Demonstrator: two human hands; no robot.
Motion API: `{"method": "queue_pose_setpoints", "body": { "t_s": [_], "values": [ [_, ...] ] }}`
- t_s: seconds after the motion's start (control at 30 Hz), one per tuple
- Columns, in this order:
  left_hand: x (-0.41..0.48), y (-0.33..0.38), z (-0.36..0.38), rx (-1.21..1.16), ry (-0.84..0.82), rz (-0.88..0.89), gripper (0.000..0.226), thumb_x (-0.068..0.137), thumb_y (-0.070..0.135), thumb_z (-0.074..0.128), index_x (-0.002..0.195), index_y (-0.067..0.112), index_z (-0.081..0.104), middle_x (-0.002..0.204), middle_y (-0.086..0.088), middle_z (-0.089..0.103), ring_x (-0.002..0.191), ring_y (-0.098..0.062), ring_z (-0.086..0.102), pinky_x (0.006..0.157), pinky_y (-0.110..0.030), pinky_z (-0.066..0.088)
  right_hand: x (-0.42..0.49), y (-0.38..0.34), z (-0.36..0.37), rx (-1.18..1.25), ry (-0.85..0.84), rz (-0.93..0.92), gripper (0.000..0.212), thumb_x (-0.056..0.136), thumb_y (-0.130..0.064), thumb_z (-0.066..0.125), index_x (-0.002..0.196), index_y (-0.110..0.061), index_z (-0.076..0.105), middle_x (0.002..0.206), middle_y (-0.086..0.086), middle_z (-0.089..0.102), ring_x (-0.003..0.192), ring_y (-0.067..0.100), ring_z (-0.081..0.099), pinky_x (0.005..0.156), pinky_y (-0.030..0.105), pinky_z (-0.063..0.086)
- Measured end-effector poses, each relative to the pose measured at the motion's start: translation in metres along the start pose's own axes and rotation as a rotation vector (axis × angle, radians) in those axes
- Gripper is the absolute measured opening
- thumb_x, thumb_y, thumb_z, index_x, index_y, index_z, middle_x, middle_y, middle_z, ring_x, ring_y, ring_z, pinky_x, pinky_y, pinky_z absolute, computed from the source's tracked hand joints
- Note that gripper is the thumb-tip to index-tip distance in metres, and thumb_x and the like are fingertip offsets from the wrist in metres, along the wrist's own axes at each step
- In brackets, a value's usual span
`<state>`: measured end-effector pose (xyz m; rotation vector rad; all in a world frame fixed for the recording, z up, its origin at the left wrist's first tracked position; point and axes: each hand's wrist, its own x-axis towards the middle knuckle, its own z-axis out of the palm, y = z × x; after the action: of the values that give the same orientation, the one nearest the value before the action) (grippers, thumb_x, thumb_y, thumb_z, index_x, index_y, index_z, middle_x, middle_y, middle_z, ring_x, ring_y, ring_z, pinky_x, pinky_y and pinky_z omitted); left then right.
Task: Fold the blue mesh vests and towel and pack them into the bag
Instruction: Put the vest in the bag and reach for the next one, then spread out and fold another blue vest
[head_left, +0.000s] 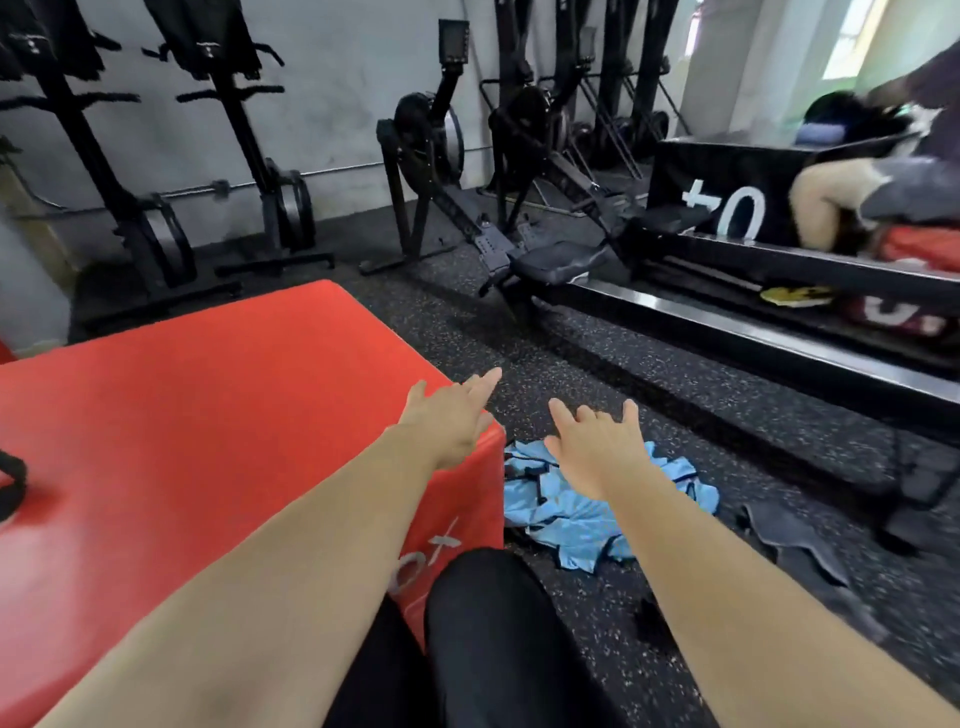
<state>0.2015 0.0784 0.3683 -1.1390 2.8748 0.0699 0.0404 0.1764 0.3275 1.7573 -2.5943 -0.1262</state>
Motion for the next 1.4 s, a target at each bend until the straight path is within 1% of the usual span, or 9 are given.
{"method": "queue_pose_setpoints", "body": {
  "t_s": [0.27,0.5,0.6,0.73,1.0,1.1,1.17,1.27,1.4],
  "values": [
    [0.073,0.045,0.037,-0.02,-0.086,0.123,0.061,0.106,0.032,0.031,0.156,0.029,-0.003,0.164,0.001,0.015,0.147,-0.02,0.024,0.119,-0.056,0.009,0.015,0.065,0.038,0.002,-0.117,0.098,0.055,0.105,-0.041,0.021,0.154,-0.021,0.01,0.145,0.012,0.043,0.13,0.03,0.045,0.115,0.061,0.008],
    [0.144,0.068,0.088,-0.05,-0.182,0.153,0.059,0.106,0.031,0.031,0.156,0.031,-0.002,0.163,0.001,0.019,0.145,-0.021,0.029,0.119,-0.054,0.011,0.052,0.115,0.102,-0.03,-0.24,0.134,0.057,0.105,-0.043,0.019,0.155,-0.021,0.007,0.15,0.012,0.038,0.134,0.028,0.042,0.115,0.059,0.009],
    [0.175,0.072,0.116,-0.058,-0.232,0.142,0.059,0.106,0.032,0.032,0.156,0.031,0.0,0.161,0.004,0.023,0.143,-0.02,0.032,0.119,-0.053,0.011,0.074,0.13,0.133,-0.014,-0.298,0.15,0.057,0.105,-0.043,0.019,0.155,-0.021,0.006,0.154,0.013,0.033,0.138,0.028,0.037,0.116,0.06,0.005],
    [0.213,0.079,0.154,-0.056,-0.306,0.154,0.058,0.106,0.029,0.033,0.156,0.029,0.002,0.155,0.005,0.035,0.137,-0.021,0.04,0.118,-0.052,0.014,0.106,0.146,0.171,0.039,-0.352,0.159,0.057,0.105,-0.042,0.02,0.155,-0.02,0.008,0.152,0.013,0.035,0.14,0.029,0.034,0.115,0.06,0.004],
    [0.276,0.088,0.244,-0.05,-0.46,0.19,0.06,0.106,0.03,0.03,0.156,0.03,-0.002,0.16,0.003,0.024,0.143,-0.021,0.031,0.119,-0.053,0.013,0.16,0.168,0.268,0.072,-0.477,0.196,0.055,0.105,-0.038,0.022,0.153,-0.011,0.015,0.15,0.013,0.037,0.136,0.03,0.038,0.116,0.06,0.004],
    [0.295,0.091,0.274,-0.029,-0.484,0.209,0.06,0.106,0.03,0.03,0.156,0.031,-0.003,0.162,0.004,0.019,0.145,-0.02,0.029,0.119,-0.051,0.012,0.177,0.18,0.31,0.079,-0.531,0.231,0.052,0.105,-0.035,0.024,0.149,-0.008,0.022,0.146,0.012,0.041,0.136,0.029,0.038,0.116,0.059,0.004],
    [0.306,0.091,0.292,-0.022,-0.502,0.212,0.06,0.106,0.03,0.029,0.156,0.032,-0.004,0.163,0.005,0.018,0.145,-0.018,0.027,0.12,-0.049,0.011,0.187,0.186,0.335,0.076,-0.561,0.252,0.051,0.104,-0.03,0.026,0.149,-0.007,0.023,0.146,0.011,0.04,0.137,0.028,0.036,0.117,0.06,0.005],
    [0.315,0.089,0.312,-0.003,-0.538,0.227,0.06,0.107,0.03,0.028,0.156,0.032,-0.007,0.164,0.004,0.014,0.147,-0.017,0.022,0.121,-0.047,0.009,0.2,0.193,0.362,0.045,-0.583,0.254,0.053,0.101,-0.019,0.03,0.151,-0.006,0.018,0.154,0.013,0.03,0.141,0.028,0.029,0.117,0.06,0.005],
    [0.322,0.083,0.334,0.026,-0.546,0.251,0.061,0.106,0.031,0.03,0.155,0.032,-0.008,0.163,0.003,0.016,0.146,-0.019,0.027,0.12,-0.048,0.013,0.215,0.197,0.385,-0.032,-0.574,0.176,0.068,0.099,-0.018,0.041,0.155,-0.008,0.004,0.161,0.015,0.005,0.149,0.031,0.006,0.118,0.058,0.007]
  ]
}}
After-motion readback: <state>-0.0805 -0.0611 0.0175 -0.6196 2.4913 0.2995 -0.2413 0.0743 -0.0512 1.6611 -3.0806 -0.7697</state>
